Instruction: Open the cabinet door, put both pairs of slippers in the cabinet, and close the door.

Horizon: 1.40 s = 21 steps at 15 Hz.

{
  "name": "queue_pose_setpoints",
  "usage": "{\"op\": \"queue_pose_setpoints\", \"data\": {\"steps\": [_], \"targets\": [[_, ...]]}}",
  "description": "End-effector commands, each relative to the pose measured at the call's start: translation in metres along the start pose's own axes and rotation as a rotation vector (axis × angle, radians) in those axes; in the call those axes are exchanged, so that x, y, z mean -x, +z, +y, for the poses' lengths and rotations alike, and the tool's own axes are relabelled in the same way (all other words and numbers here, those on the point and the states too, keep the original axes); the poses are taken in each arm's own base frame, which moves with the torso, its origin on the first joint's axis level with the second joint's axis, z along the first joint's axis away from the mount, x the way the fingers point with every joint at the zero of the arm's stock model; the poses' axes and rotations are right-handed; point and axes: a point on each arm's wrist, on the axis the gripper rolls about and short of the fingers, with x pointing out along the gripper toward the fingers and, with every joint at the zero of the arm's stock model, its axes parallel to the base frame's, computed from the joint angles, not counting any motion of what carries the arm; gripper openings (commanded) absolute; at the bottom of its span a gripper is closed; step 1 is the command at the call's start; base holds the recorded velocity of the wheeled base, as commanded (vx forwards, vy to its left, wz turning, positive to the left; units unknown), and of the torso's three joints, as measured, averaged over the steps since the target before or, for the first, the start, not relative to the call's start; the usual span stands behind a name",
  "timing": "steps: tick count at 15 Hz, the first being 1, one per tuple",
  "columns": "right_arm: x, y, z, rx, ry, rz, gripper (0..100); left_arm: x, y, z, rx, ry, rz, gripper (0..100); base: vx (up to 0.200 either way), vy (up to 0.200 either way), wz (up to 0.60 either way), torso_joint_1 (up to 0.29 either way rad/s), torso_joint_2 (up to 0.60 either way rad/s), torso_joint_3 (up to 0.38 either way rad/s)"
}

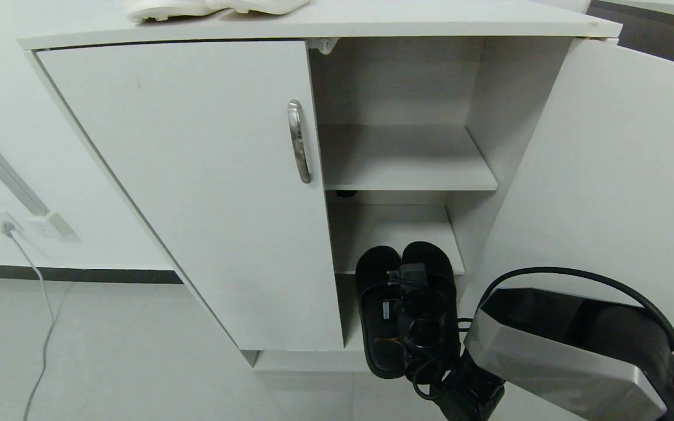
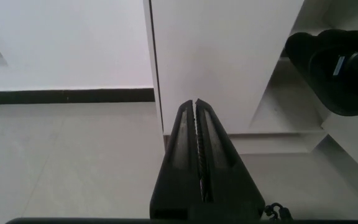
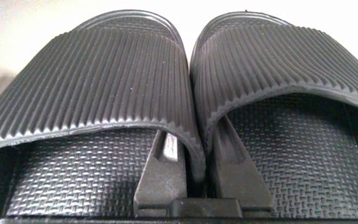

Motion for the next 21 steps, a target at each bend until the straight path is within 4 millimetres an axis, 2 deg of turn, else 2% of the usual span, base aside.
{"op": "queue_pose_setpoints", "data": {"steps": [1,6,11,14,18,21], "targets": [[0.0,0.001,0.0,0.0,0.002,-0.001,0,0.0,0.0,0.0,0.001,0.0,0.001,0,0.0,0.0,0.0,0.0,0.0,0.0],[-0.007,0.001,-0.001,0.016,-0.004,0.005,0,0.0,0.0,0.0,0.001,0.0,0.001,0,0.0,0.0,0.0,0.0,0.0,0.0],[-0.05,0.018,-0.003,0.034,-0.002,0.03,0,0.0,0.0,0.0,0.004,0.001,0.001,0,0.0,0.0,0.0,0.0,0.0,0.0],[-0.074,0.019,-0.004,0.041,-0.014,0.044,0,0.0,0.0,0.0,0.002,0.001,0.001,0,0.0,0.0,0.0,0.0,0.0,0.0],[-0.094,0.019,0.001,0.027,-0.022,0.04,0,0.0,0.0,0.0,0.004,0.001,0.001,0,0.0,0.0,0.0,0.0,0.0,0.0],[-0.12,0.03,0.002,0.016,-0.049,0.027,0,0.0,0.0,0.0,0.004,0.001,0.001,0,0.0,0.0,0.0,0.0,0.0,0.0]]}}
